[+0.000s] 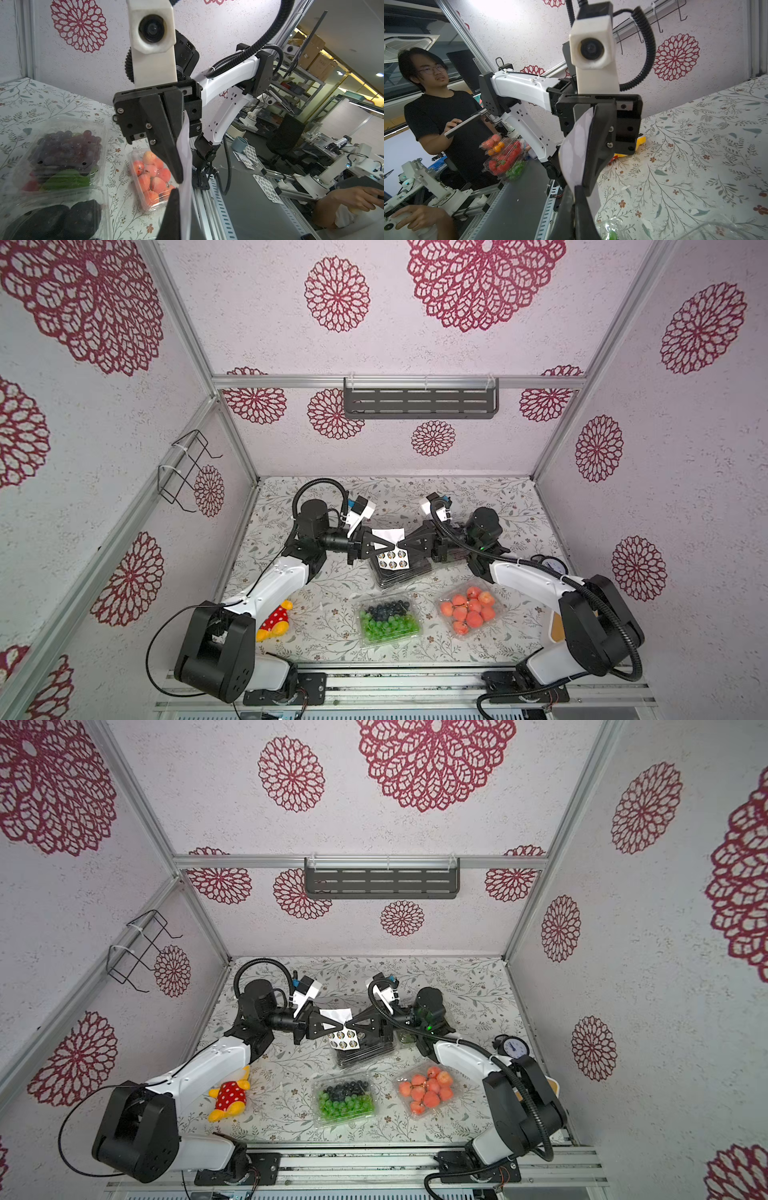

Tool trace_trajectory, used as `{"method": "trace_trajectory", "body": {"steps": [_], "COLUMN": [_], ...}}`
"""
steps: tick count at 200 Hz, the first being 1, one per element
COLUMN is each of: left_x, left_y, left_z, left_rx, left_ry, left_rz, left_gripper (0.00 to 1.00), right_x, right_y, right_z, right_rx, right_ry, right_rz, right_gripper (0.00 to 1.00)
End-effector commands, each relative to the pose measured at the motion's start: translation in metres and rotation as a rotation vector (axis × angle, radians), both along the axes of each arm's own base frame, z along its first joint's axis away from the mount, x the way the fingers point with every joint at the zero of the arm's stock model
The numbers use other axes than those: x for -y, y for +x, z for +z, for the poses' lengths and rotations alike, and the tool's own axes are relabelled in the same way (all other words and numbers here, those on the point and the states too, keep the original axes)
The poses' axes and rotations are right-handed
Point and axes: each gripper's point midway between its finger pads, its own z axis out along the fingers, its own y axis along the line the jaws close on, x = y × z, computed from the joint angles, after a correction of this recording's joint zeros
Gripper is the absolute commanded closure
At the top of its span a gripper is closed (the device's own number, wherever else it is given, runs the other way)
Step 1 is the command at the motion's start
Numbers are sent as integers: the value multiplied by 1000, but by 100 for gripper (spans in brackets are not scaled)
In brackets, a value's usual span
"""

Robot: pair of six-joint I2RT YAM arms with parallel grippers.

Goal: Label fruit boxes
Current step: Adjust the label sticker.

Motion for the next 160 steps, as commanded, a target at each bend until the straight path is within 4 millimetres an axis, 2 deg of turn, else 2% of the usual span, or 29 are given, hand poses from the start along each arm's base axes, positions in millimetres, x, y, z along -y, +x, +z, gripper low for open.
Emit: {"method": "trace_trajectory", "body": {"steps": [1,57,124,160], "left_x": [3,4,5,3], "left_y": [1,-4,5,1], "left_z": [6,3,-1,0], "left_rx": [28,31,16,29], "left_ry": [-7,0,19,17], "left_rz": [-15,-29,-1,7], "left_gripper": [100,100,100,100], "right_x": [-2,-2,-2,4], "right_y": [-15,-9,-11,-5], "right_z": [5,7,10,14], "right_rx": [42,42,36,38], "right_ry": [18,20,26,38], "right_rz": [60,42,44,5], "right_gripper": [100,100,100,99]}}
